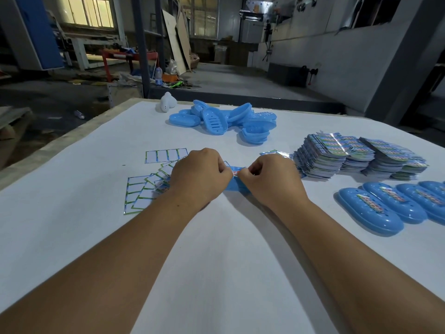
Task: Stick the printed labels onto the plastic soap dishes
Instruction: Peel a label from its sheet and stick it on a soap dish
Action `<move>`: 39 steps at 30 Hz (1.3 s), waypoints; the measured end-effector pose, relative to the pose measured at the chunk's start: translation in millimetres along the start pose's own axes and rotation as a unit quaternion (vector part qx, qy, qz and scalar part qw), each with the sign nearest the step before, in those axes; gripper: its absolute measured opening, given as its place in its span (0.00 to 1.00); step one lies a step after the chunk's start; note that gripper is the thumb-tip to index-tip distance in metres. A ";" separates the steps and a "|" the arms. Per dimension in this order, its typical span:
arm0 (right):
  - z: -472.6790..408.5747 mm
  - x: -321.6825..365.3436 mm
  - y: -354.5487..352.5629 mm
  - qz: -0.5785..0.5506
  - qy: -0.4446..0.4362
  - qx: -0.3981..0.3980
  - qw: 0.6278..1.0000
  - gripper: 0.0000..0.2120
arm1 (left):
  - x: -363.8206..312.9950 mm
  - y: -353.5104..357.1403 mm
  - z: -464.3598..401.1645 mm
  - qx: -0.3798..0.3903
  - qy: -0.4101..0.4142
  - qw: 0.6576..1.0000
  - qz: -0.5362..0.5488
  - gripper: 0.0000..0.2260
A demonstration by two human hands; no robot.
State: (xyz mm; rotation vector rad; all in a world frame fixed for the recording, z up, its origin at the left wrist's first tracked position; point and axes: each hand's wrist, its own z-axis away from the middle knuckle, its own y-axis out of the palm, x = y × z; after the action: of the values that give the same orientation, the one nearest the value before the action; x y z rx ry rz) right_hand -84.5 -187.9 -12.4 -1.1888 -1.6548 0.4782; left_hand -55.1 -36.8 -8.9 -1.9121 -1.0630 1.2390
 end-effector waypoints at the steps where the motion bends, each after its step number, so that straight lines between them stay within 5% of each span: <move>1: -0.1 0.5 -0.1 0.006 0.000 0.000 1.000 0.16 | -0.5 0.1 0.2 -0.005 0.005 1.000 -0.012 0.07; 12: -10.8 0.1 -4.8 -0.021 0.074 0.052 0.996 0.24 | -2.4 1.8 -9.5 0.011 -0.028 0.999 0.020 0.13; 15: -10.5 -5.4 -3.7 -0.051 0.079 0.050 0.994 0.18 | 3.1 2.9 -11.2 0.020 -0.059 0.996 0.056 0.18; 20: -5.5 -3.2 0.4 -0.072 -0.016 0.062 0.995 0.13 | 7.5 6.6 -10.0 0.016 -0.060 0.992 0.111 0.07; 24: -2.5 0.0 -2.0 -0.096 -0.073 0.126 0.985 0.17 | 6.5 4.0 -10.7 0.003 -0.050 0.990 0.135 0.09; 31: 2.8 3.1 -17.9 0.094 -0.152 0.152 0.972 0.24 | 6.6 1.9 -8.1 -0.032 -0.036 0.993 0.105 0.09; 39: 1.1 -15.4 -51.6 0.211 -0.025 0.168 0.963 0.24 | 9.6 2.4 -6.9 -0.028 -0.038 0.994 0.101 0.07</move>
State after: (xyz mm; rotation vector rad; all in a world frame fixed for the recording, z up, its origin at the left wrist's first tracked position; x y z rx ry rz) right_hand -109.8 -223.7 19.0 -1.2744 -1.2894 1.0220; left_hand -45.7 -30.1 -12.5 -2.0709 -0.9708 1.4162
